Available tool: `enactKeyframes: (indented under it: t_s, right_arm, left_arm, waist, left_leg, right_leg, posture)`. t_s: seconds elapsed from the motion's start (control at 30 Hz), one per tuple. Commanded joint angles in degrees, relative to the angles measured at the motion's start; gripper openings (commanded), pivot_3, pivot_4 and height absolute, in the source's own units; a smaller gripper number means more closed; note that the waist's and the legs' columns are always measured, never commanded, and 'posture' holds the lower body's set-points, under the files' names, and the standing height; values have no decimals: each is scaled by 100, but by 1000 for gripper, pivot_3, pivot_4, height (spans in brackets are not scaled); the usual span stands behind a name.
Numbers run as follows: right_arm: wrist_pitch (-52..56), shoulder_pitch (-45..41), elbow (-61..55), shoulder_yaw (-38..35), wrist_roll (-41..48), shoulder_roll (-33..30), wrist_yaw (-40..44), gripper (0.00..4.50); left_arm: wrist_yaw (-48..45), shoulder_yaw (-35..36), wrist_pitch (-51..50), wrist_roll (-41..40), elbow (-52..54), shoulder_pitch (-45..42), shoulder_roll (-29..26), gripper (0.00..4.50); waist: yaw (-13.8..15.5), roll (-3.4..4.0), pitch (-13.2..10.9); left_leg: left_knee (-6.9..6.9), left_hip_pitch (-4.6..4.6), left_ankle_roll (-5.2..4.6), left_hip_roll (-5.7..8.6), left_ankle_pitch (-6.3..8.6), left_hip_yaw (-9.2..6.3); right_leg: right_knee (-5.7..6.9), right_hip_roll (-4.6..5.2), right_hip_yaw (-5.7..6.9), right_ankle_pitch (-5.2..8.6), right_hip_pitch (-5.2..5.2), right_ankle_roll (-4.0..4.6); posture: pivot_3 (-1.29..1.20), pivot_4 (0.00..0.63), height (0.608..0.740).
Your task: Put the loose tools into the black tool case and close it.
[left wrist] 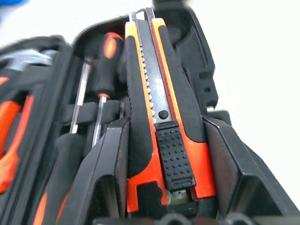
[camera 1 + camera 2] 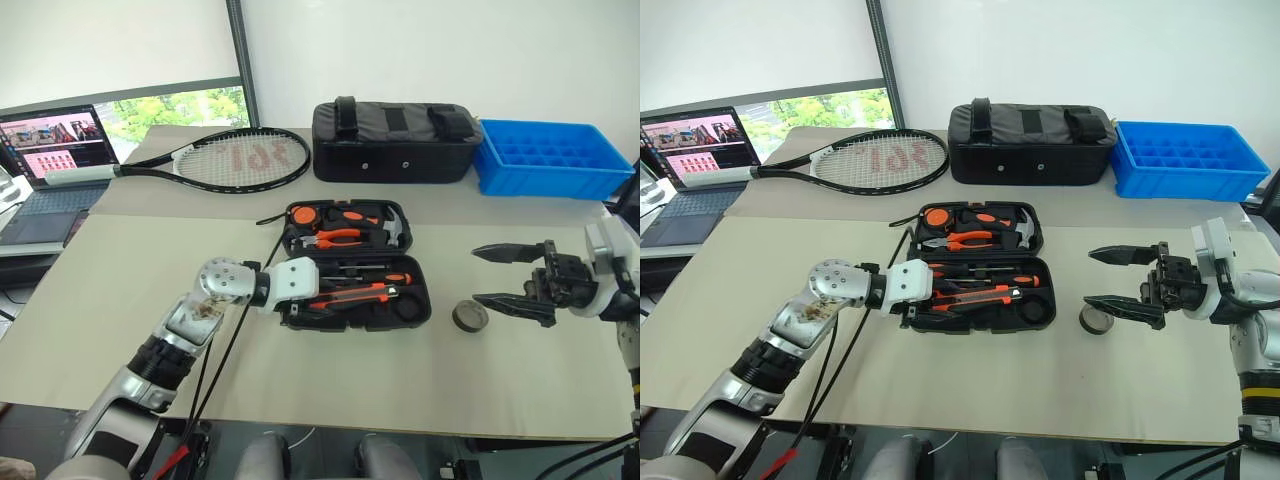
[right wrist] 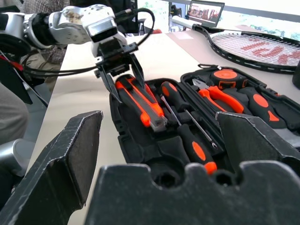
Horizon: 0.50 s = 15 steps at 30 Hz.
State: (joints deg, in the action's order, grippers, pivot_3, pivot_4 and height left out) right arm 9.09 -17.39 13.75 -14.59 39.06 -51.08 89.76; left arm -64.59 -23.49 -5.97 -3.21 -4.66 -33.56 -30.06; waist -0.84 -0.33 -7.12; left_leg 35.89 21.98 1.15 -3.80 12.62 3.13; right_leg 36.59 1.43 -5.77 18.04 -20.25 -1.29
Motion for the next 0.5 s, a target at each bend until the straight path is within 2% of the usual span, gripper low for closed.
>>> enactKeyframes:
  t_s: [0.03, 0.5]
  right_arm:
    - [-6, 97, -353, -343, 153, -133, 166, 4500]
    - [175, 327, -791, -502, 174, -59, -59, 4500]
  left_arm:
    - [-166, -71, 183, 153, -87, -168, -2, 1797]
    - [-704, -133, 20, 340, -266, -344, -143, 1797]
  waist:
    - [-7, 2, 0]
    - [1, -3, -3]
  left_leg:
    - [0, 0, 0, -1, 0, -1]
    - [3, 0, -1, -1, 0, -2]
  right_leg:
    - [0, -1, 0, 0, -1, 0]
    - [3, -2, -2, 0, 1, 0]
  posture:
    - [0, 150, 708]
    - [0, 150, 708]
